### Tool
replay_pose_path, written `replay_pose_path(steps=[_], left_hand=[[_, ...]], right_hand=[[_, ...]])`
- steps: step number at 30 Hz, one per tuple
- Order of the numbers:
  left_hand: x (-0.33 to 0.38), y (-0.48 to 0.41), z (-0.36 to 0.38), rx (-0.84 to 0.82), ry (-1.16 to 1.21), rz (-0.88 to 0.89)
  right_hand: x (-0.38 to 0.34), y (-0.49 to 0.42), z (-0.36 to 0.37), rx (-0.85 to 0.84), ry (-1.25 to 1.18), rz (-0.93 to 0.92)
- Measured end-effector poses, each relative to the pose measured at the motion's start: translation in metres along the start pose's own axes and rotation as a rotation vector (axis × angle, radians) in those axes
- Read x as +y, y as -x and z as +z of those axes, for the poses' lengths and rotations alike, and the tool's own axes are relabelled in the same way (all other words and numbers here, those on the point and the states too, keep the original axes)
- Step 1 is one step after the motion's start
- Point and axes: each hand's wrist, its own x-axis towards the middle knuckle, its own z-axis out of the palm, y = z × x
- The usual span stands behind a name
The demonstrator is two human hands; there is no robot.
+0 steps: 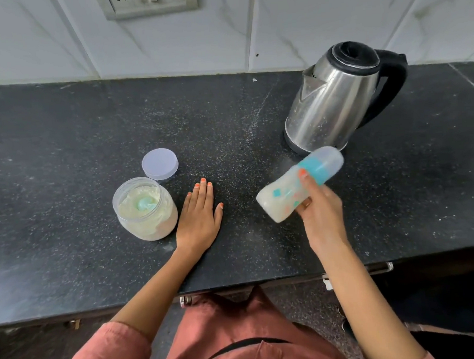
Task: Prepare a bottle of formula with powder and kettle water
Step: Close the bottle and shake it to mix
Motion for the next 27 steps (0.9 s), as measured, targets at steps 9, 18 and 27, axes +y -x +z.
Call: replay_pose_path(steps=[9, 18, 27], left_hand=[[0.000, -0.001, 0.001, -0.010, -0.010, -0.002], [-0.001, -0.001, 0.001, 0.003, -0.011, 0.006], [0.000, 0.000, 0.000, 0.004, -0.001, 0.006]], right_hand=[[0.017, 0.017, 0.000, -0.141, 0.348, 0.062], [0.020, 0.014, 0.006, -0.138, 0.277, 0.064], [0.009, 0.001, 0.007, 0.008, 0.025, 0.007]])
